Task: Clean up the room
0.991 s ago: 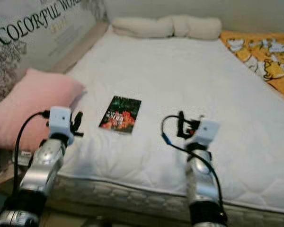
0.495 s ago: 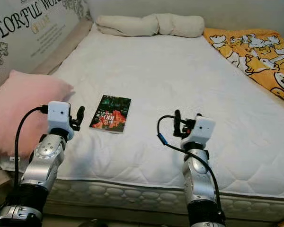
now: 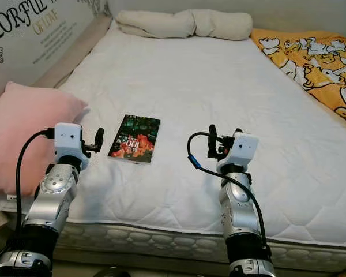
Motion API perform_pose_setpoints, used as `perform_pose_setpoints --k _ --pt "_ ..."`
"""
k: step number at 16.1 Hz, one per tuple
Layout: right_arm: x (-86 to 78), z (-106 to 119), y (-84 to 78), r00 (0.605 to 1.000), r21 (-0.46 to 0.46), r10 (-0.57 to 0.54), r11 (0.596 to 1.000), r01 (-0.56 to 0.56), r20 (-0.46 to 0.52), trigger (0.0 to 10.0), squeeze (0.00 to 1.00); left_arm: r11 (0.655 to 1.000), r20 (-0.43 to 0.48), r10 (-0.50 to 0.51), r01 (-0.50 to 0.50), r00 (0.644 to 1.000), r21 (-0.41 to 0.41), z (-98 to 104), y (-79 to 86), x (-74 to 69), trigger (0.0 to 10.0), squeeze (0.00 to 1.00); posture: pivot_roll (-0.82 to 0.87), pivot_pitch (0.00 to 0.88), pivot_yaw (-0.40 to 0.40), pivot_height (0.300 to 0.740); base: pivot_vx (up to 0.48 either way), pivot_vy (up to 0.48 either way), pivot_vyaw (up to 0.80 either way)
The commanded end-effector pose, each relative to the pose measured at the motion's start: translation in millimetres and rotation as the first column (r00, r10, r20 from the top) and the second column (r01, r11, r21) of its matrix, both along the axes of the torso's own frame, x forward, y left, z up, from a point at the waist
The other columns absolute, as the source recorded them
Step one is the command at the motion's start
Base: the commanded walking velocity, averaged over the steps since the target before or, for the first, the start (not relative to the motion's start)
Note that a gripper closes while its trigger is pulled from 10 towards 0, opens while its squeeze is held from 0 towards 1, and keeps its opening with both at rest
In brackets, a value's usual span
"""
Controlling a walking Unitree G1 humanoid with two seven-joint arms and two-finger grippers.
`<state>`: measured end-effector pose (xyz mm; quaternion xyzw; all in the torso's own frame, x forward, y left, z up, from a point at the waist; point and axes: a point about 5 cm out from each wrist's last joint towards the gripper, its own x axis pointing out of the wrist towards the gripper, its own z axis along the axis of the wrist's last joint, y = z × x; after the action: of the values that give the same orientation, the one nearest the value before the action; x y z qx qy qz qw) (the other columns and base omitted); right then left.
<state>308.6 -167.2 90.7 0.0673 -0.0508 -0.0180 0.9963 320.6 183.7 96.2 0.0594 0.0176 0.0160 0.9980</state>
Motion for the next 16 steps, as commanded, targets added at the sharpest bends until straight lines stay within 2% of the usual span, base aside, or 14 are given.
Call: perform_pose_setpoints --k 1,3,4,5,8,10,12,16 --pt "-1.1 -1 -1.7 1.000 -0.014 -0.002 1.000 0.002 0.004 10.0 0.00 1.000 0.018 0.008 -0.008 1.000 -0.012 5 0.3 3.9 10.0 1.00 -0.02 0.000 -0.006 0.736 0.000 0.000 0.00" --pt "-0.7 -1 -0.8 1.000 -0.017 0.002 1.000 -0.002 0.003 10.0 0.00 1.000 0.017 -0.009 0.009 1.000 -0.005 6 -3.2 6.7 10.0 1.00 -0.02 0.000 -0.003 0.736 0.000 0.000 0.00" --pt "-0.4 -1 -0.8 1.000 -0.017 0.002 1.000 -0.002 0.003 10.0 0.00 1.000 0.019 -0.011 0.011 1.000 -0.003 7 -3.9 7.4 10.0 0.79 -0.02 0.000 -0.003 0.736 0.000 0.000 0.00" --pt "0.2 -1 -0.6 1.000 -0.018 0.003 1.000 -0.003 0.004 10.0 0.00 1.000 0.026 -0.012 0.012 1.000 0.000 8 -4.3 8.6 10.0 0.00 -0.02 0.000 -0.002 0.736 0.000 0.000 0.00" --pt "1.3 -2 -0.4 1.000 -0.022 0.007 1.000 -0.007 -0.001 10.0 0.00 1.000 0.034 -0.002 0.002 0.999 0.010 11 -1.8 10.2 10.0 0.00 -0.02 0.000 0.003 0.736 0.000 0.000 0.00" --pt "0.6 -3 0.7 1.000 -0.021 0.008 1.000 -0.008 -0.003 10.0 0.00 0.999 0.020 -0.038 0.037 0.999 0.014 9 -3.7 9.9 10.0 0.00 -0.01 0.000 0.006 0.736 0.000 0.000 0.00" --pt "-0.3 -4 2.8 1.000 -0.022 0.014 1.000 -0.014 -0.006 10.0 0.00 0.995 0.013 -0.087 0.087 0.996 0.047 10 -9.0 10.1 10.0 0.00 -0.01 0.000 0.007 0.736 0.000 0.476 0.00" --pt "-0.8 -6 4.6 1.000 -0.027 0.022 0.999 -0.022 -0.006 10.0 0.00 0.993 0.008 -0.102 0.102 0.995 0.060 11 -11.4 11.5 10.0 0.00 -0.02 0.000 0.010 0.736 0.000 0.457 0.00"
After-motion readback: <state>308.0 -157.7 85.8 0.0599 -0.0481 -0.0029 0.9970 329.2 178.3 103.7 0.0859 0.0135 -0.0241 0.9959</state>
